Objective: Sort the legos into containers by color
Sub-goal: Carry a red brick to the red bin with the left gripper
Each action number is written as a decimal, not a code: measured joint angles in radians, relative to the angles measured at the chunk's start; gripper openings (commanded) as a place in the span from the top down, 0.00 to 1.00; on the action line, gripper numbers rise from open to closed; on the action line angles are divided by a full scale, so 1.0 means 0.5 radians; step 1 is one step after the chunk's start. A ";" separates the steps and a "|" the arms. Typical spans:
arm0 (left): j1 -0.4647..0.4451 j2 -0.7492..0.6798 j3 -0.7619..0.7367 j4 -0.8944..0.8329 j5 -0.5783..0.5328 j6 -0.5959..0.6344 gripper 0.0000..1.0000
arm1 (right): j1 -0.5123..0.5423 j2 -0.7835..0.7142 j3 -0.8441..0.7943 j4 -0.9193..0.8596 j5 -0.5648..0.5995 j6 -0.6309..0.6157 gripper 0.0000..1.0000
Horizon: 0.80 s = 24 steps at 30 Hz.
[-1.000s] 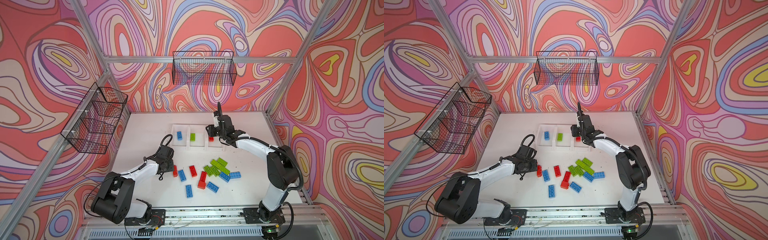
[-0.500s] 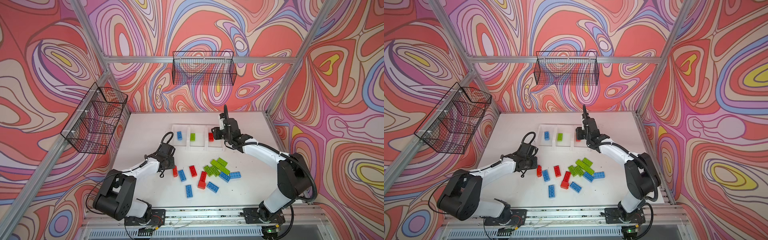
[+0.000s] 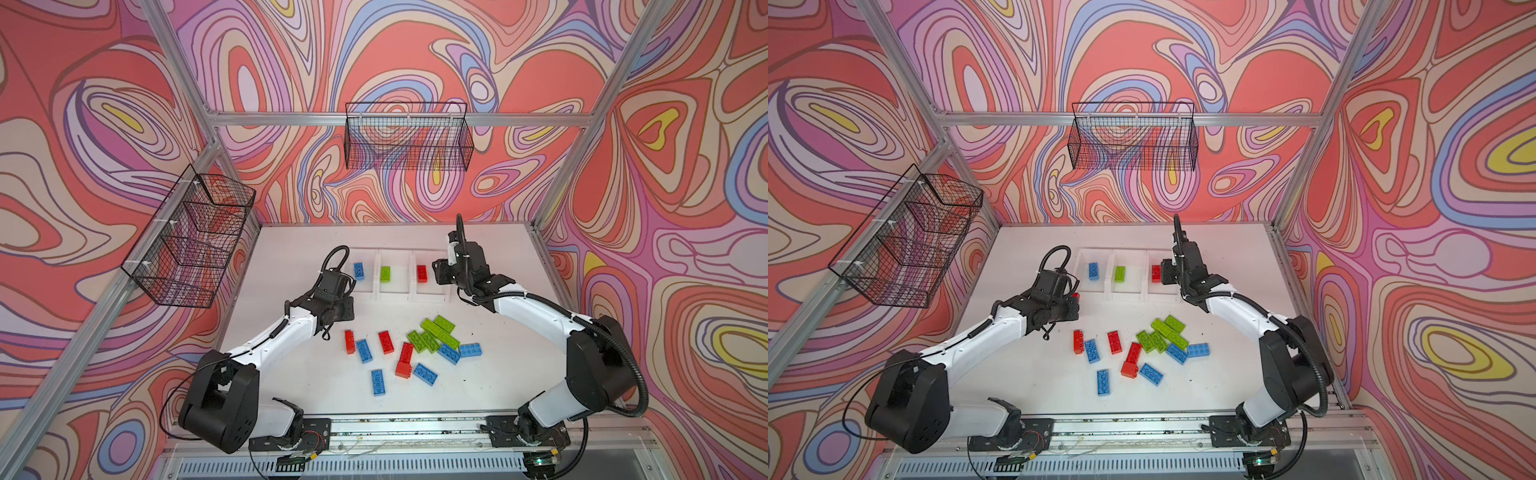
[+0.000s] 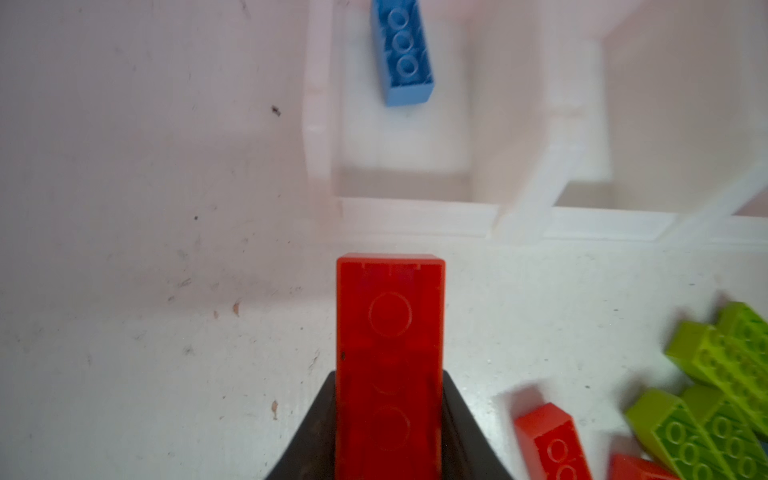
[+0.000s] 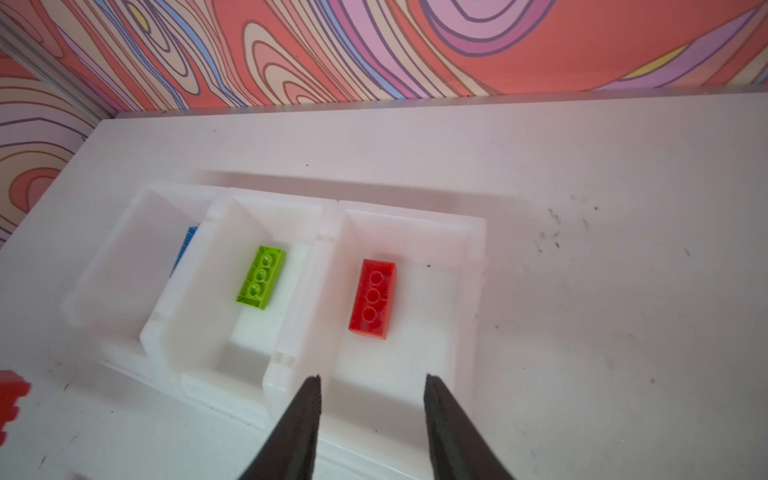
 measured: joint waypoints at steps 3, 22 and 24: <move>-0.111 0.022 0.182 -0.018 -0.014 0.043 0.79 | -0.058 -0.085 -0.135 -0.015 0.006 0.017 0.56; -0.476 1.316 1.595 0.021 0.203 0.269 0.77 | -0.108 -0.720 -0.742 -0.409 0.100 0.160 0.55; -0.488 1.428 1.693 0.024 0.224 0.267 0.77 | -0.108 -0.775 -0.767 -0.440 0.109 0.175 0.55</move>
